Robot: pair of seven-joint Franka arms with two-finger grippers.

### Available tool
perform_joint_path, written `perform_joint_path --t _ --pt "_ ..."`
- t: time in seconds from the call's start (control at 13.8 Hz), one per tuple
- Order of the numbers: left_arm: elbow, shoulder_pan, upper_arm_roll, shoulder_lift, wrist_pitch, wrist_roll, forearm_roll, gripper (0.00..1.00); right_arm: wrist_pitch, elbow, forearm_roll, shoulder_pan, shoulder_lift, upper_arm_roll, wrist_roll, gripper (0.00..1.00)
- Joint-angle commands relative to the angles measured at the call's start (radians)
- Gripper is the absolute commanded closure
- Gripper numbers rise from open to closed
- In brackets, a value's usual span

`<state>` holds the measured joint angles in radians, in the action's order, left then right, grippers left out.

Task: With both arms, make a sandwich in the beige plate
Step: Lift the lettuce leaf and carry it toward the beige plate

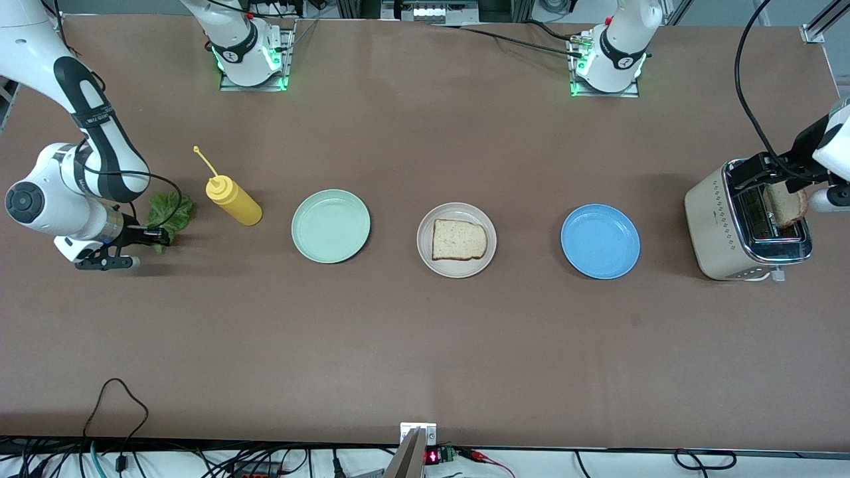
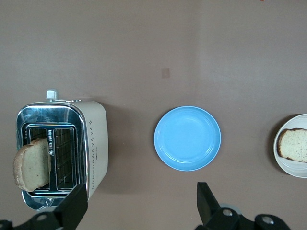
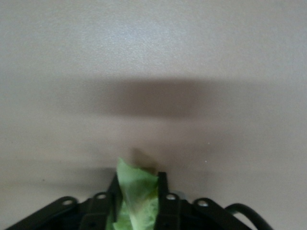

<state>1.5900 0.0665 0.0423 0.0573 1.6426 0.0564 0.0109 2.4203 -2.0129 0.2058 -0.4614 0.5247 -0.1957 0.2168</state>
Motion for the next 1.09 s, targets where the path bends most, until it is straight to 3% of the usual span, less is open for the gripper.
perform_joint_path --t 0.0,0.29,0.58,0.73,1.02 --pt "0.001 0.003 -0.005 -0.007 -0.012 0.000 -0.019 0.00 0.003 0.002 0.017 -0.019 -0.017 -0.011 0.091 1.00" --pt "0.001 0.003 -0.005 -0.007 -0.009 0.000 -0.019 0.00 -0.035 0.003 0.021 -0.020 -0.069 -0.013 0.122 1.00" --pt "-0.002 0.001 -0.004 -0.007 -0.007 -0.001 -0.019 0.00 -0.156 0.020 0.011 -0.019 -0.158 -0.016 0.200 1.00" --pt "-0.005 0.001 0.002 -0.007 -0.007 -0.003 -0.017 0.00 -0.293 0.074 0.008 -0.014 -0.195 -0.024 0.202 1.00" --pt "-0.012 0.000 0.005 -0.007 -0.012 -0.012 -0.019 0.00 -0.639 0.310 -0.123 0.016 -0.200 -0.067 0.188 1.00"
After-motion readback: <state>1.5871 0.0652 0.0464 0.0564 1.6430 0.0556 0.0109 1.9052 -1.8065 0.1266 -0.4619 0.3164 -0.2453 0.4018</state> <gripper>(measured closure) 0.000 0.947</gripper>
